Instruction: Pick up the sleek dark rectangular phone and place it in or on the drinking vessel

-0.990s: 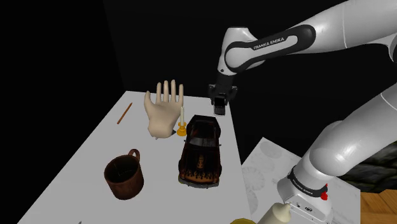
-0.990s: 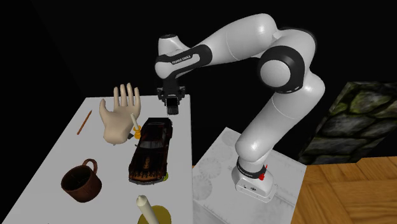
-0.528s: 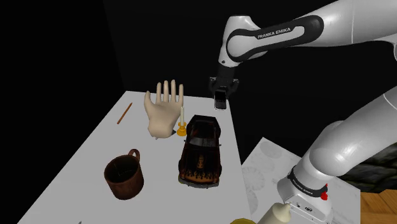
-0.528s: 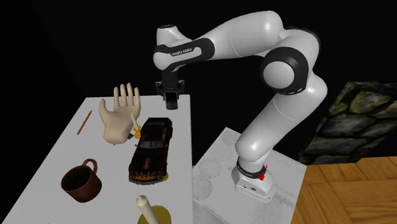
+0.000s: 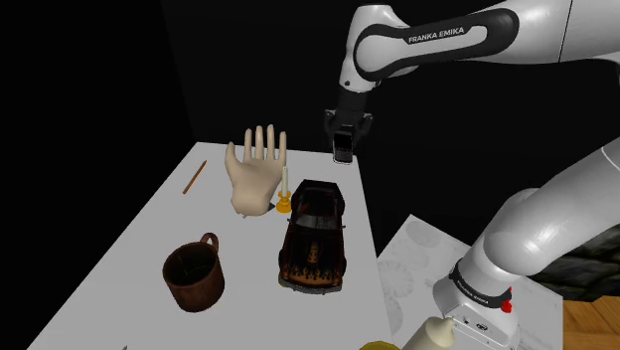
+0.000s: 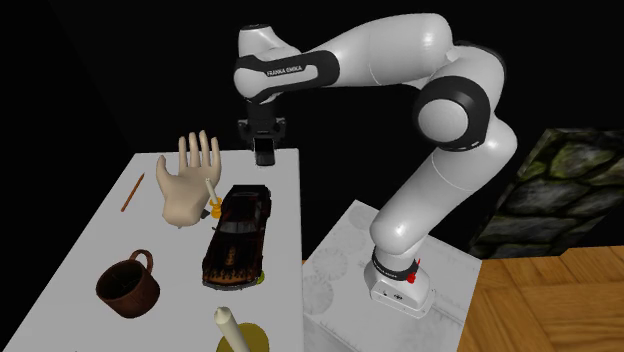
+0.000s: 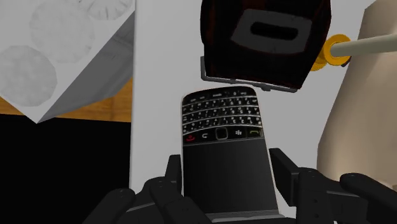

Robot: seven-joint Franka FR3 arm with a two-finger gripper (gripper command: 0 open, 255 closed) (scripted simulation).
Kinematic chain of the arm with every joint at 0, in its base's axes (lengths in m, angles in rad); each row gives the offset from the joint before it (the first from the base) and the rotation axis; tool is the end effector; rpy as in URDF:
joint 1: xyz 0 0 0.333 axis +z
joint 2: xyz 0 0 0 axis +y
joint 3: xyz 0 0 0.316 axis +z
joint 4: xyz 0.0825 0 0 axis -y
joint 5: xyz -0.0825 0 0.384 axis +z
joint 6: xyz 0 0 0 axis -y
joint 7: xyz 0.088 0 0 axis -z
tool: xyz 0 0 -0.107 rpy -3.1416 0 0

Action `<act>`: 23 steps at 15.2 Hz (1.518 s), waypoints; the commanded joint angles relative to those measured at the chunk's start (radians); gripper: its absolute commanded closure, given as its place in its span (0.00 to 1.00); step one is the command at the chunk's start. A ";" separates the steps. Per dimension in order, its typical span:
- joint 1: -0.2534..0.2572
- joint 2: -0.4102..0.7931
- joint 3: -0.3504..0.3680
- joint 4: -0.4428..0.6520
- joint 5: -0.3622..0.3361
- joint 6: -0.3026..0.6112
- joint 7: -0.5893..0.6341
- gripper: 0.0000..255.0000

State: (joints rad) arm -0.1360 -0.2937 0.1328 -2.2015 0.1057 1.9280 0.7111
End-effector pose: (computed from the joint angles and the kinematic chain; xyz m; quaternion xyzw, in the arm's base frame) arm 0.4680 0.0098 0.5039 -0.9290 0.3687 0.0018 0.0318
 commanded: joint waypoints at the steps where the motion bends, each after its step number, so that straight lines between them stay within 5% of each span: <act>1: 0.018 0.001 0.029 0.002 0.008 0.002 0.044 1.00; 13: 0.129 0.127 0.225 0.140 0.010 0.014 0.353 1.00; 23: 0.233 0.353 0.365 0.384 -0.094 -0.008 0.635 1.00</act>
State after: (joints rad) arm 0.0831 0.0301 0.4844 -1.8491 0.0273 1.9247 1.3121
